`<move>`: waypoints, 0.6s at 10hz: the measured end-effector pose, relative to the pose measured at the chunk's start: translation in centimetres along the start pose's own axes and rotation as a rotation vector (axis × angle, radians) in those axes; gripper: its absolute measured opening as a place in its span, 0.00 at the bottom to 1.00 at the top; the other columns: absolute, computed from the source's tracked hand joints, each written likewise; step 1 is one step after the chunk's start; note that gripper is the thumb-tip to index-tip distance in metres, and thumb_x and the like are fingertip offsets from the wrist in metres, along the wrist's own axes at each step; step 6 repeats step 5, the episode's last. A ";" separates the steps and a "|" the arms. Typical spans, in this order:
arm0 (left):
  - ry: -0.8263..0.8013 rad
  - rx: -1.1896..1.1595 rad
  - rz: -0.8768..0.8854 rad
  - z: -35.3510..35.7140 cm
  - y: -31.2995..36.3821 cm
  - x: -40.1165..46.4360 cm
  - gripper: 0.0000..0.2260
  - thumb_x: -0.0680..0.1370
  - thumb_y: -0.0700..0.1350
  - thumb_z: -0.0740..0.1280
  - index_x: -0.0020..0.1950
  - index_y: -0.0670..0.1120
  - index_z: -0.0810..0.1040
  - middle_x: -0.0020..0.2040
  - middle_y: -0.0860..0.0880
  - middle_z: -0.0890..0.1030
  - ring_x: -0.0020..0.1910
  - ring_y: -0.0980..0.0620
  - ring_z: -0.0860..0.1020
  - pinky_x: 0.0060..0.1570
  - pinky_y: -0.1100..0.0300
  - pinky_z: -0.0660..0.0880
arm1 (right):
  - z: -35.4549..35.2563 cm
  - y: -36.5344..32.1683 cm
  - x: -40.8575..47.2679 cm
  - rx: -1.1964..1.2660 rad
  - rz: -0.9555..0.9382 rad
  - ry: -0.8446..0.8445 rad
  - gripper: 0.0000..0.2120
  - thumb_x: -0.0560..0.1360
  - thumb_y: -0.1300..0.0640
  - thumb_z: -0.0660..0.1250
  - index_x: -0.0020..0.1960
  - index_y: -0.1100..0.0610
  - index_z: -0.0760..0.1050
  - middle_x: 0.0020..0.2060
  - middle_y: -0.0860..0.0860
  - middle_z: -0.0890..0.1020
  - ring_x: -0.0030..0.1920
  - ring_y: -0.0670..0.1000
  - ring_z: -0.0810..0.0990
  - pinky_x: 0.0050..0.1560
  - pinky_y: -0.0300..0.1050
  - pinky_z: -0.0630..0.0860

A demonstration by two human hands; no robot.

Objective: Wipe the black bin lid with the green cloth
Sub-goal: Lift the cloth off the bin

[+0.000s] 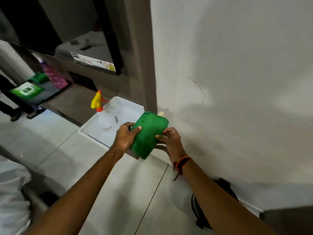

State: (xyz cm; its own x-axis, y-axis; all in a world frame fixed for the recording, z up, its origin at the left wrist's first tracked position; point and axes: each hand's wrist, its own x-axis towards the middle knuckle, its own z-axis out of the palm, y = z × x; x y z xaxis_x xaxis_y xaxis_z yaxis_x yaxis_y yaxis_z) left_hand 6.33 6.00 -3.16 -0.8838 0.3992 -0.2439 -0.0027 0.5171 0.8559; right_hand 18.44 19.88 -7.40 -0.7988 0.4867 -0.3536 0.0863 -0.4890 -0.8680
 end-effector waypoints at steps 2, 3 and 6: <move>0.127 0.172 -0.073 -8.5 -2.8 5.9 0.16 0.79 0.48 0.71 0.63 0.42 0.83 0.61 0.41 0.85 0.58 0.41 0.82 0.62 0.49 0.78 | 10.0 -0.2 3.9 -0.141 0.040 -0.036 0.15 0.72 0.74 0.69 0.47 0.56 0.72 0.58 0.63 0.80 0.62 0.69 0.80 0.58 0.64 0.81; 0.155 0.193 -0.159 -10.0 -4.5 8.6 0.19 0.79 0.49 0.72 0.66 0.41 0.81 0.64 0.39 0.82 0.62 0.38 0.80 0.66 0.43 0.76 | 12.2 0.2 5.9 -0.215 0.133 -0.088 0.16 0.73 0.70 0.69 0.58 0.59 0.75 0.59 0.61 0.80 0.59 0.65 0.82 0.55 0.60 0.83; 0.216 0.267 -0.114 -8.1 -5.2 9.6 0.18 0.76 0.49 0.74 0.60 0.42 0.75 0.56 0.40 0.82 0.57 0.39 0.81 0.60 0.42 0.80 | 11.8 0.8 7.5 -0.459 0.165 -0.049 0.24 0.76 0.67 0.67 0.70 0.57 0.73 0.67 0.58 0.77 0.66 0.62 0.78 0.64 0.61 0.79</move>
